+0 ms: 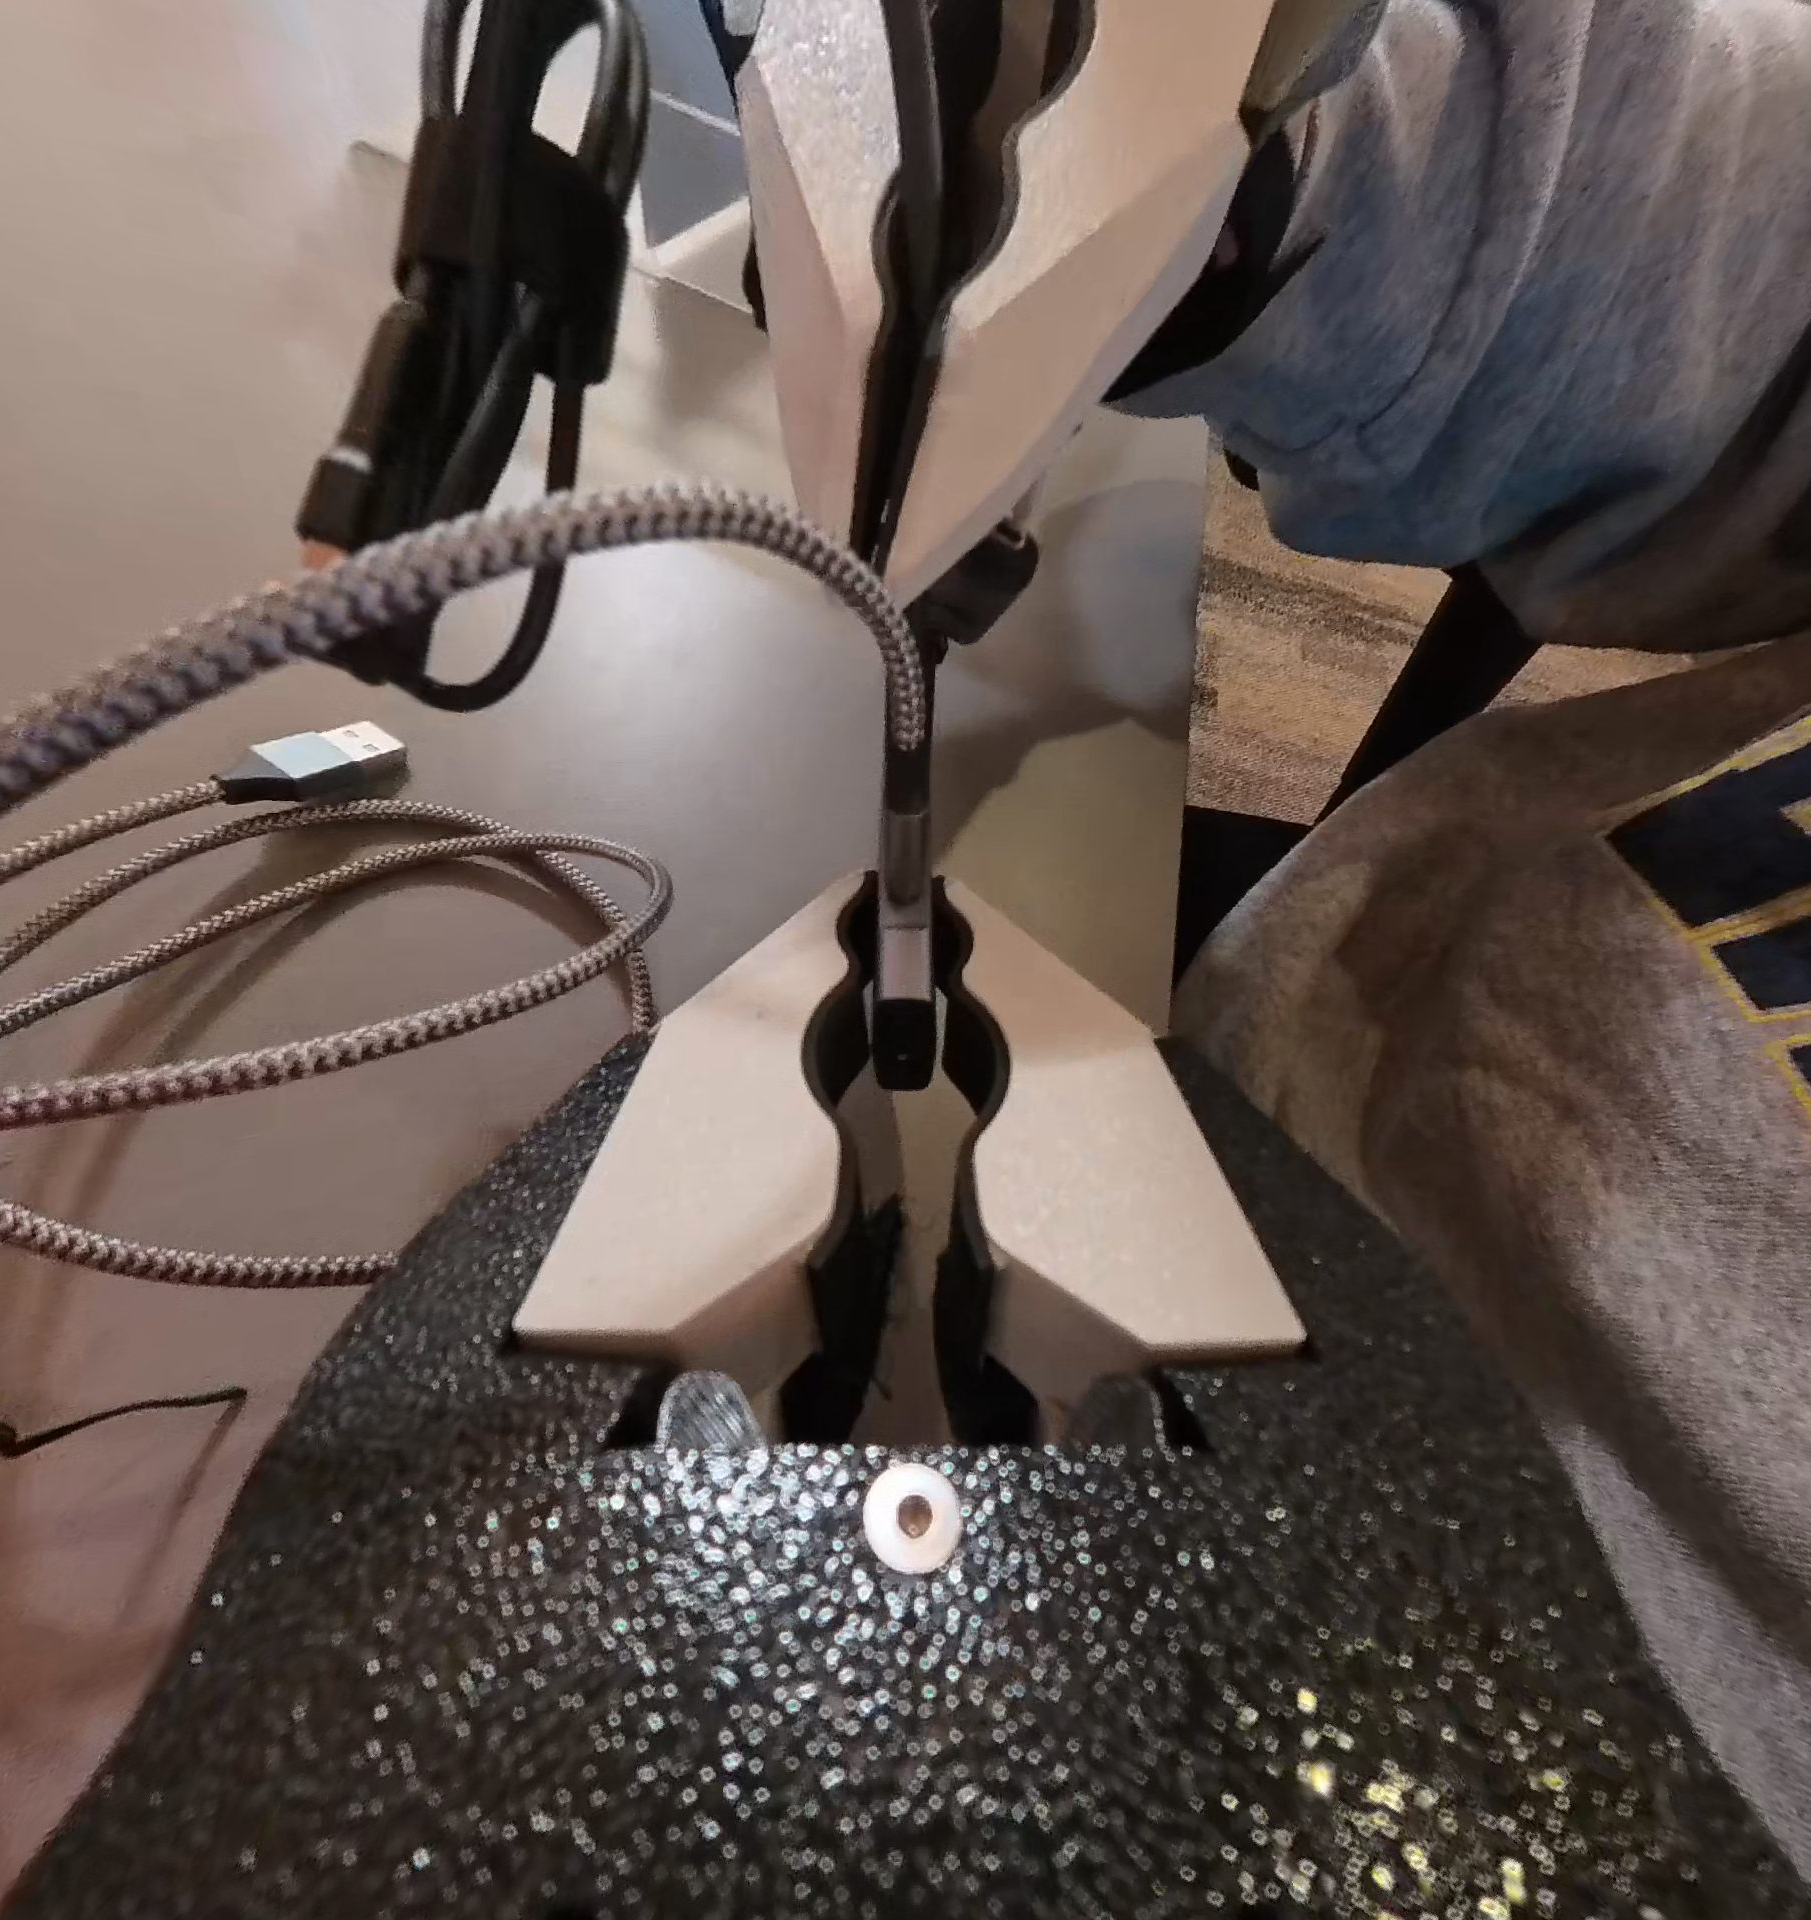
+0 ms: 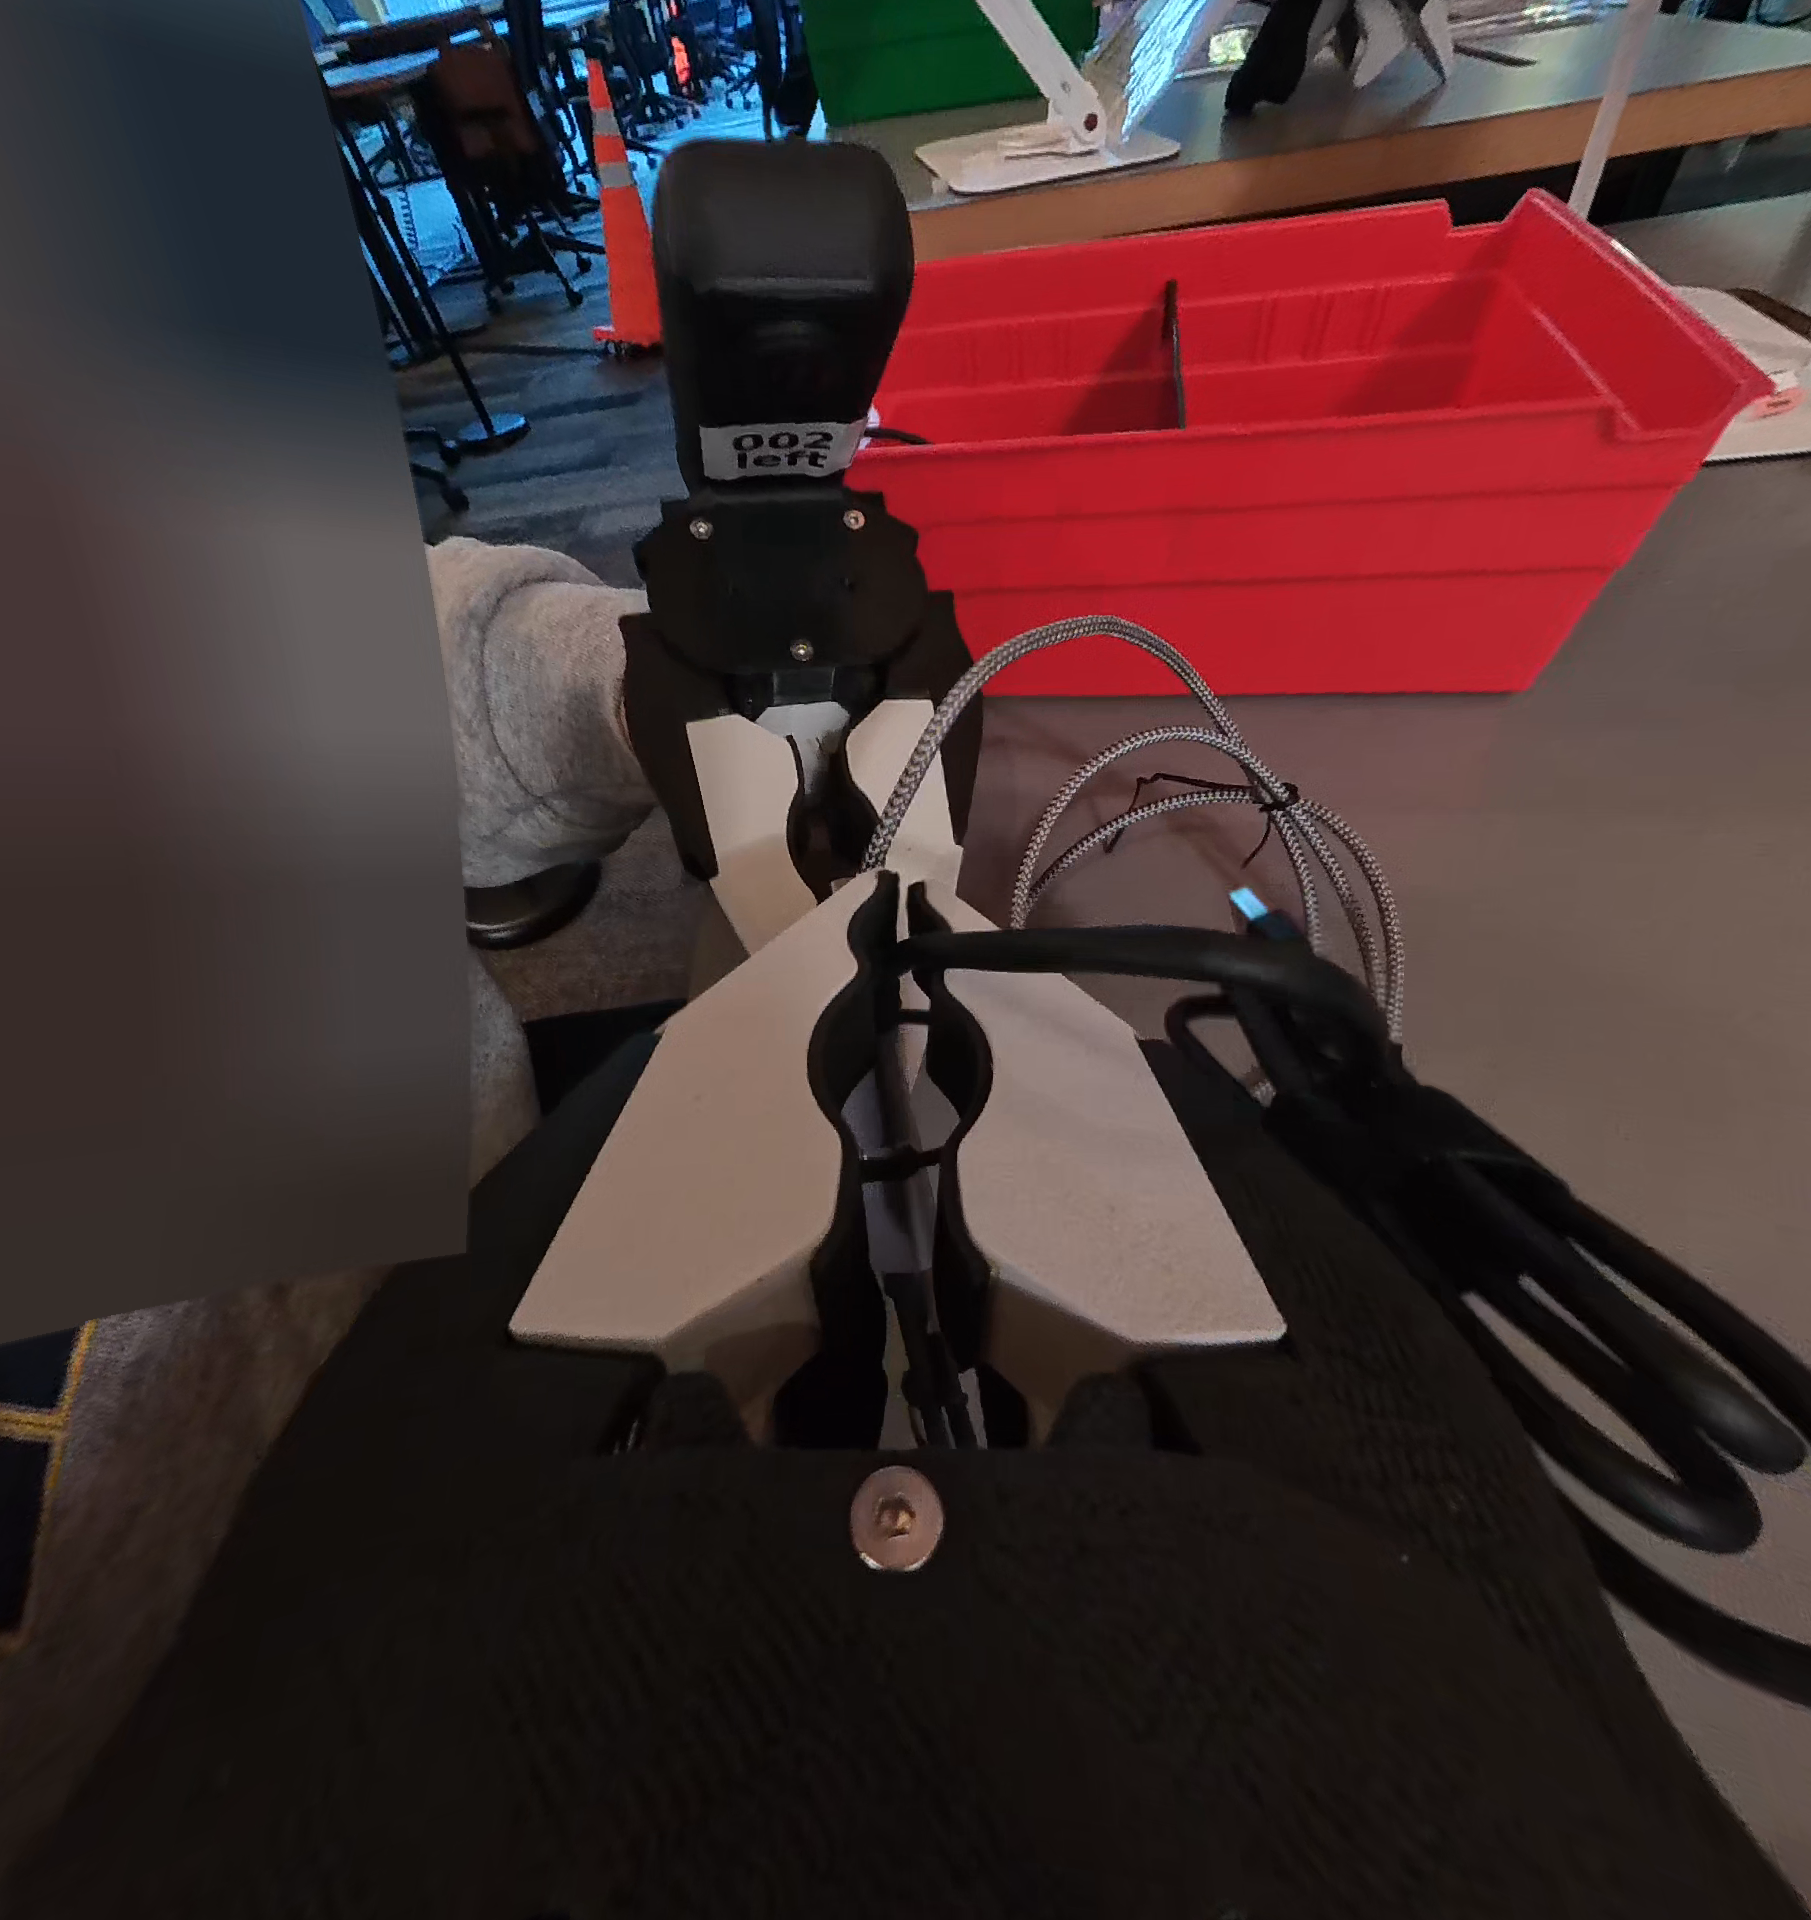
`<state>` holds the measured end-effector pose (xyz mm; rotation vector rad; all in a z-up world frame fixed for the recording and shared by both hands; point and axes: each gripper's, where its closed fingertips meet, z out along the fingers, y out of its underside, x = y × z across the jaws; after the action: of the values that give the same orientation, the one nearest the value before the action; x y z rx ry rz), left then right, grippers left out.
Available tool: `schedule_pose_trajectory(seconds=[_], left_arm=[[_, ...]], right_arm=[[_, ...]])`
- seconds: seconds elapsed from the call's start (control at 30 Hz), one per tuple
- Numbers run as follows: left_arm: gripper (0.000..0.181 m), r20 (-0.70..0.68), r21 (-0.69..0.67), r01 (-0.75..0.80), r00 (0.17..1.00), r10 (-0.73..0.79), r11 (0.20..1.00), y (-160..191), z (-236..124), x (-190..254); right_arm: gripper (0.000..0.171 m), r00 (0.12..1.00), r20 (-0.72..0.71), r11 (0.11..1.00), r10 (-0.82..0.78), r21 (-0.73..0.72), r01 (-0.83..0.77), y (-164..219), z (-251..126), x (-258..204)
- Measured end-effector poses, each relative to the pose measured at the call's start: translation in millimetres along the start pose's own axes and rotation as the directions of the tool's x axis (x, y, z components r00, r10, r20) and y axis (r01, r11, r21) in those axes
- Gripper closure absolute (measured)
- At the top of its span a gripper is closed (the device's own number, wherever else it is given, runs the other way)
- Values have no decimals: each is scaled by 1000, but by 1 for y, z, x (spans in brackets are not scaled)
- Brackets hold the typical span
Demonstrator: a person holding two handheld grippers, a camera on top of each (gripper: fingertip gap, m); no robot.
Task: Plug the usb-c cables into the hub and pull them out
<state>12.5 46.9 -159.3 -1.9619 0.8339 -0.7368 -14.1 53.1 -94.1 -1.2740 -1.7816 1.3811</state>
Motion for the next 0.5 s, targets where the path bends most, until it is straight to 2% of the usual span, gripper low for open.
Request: schedule_pose_trajectory(seconds=[0.1, 0.13, 0.23, 0.27, 0.33, 0.4, 0.47, 0.5], left_arm=[[175, 2, 6, -21, 1000, 21, 1000, -1, 0, 2], [175, -4, 29, -19, 1000, 19, 999, -4, -1, 2], [174, 7, 83, 22, 1000, -22, 996, -10, -6, -4], [175, 19, 105, 26, 999, -28, 994, -13, -8, -6], [174, 35, 152, 15, 999, -21, 988, -18, -13, -8], [174, 66, 174, -55, 997, 44, 983, -22, -14, -7], [175, 128, 146, -166, 981, 148, 975, -23, -12, -6], [174, 150, 134, -211, 970, 190, 968, -25, -10, -3]], right_arm=[[170, 1000, 17, 1000, 19, -6, -19, -1, -1, -3], [163, 1000, 19, 1000, 21, -19, -20, 0, -2, -4], [120, 1000, -24, 1000, 15, -3, -15, -2, -6, 0], [112, 999, -50, 1000, 20, 2, -20, -3, -10, 3], [111, 994, -108, 1000, -10, 2, 10, -1, -19, 9], [112, 986, -151, 994, -70, -96, 56, 13, -23, 13], [121, 980, -135, 961, -147, -255, 109, 34, -22, 10], [136, 974, -120, 937, -192, -318, 145, 42, -21, 7]])
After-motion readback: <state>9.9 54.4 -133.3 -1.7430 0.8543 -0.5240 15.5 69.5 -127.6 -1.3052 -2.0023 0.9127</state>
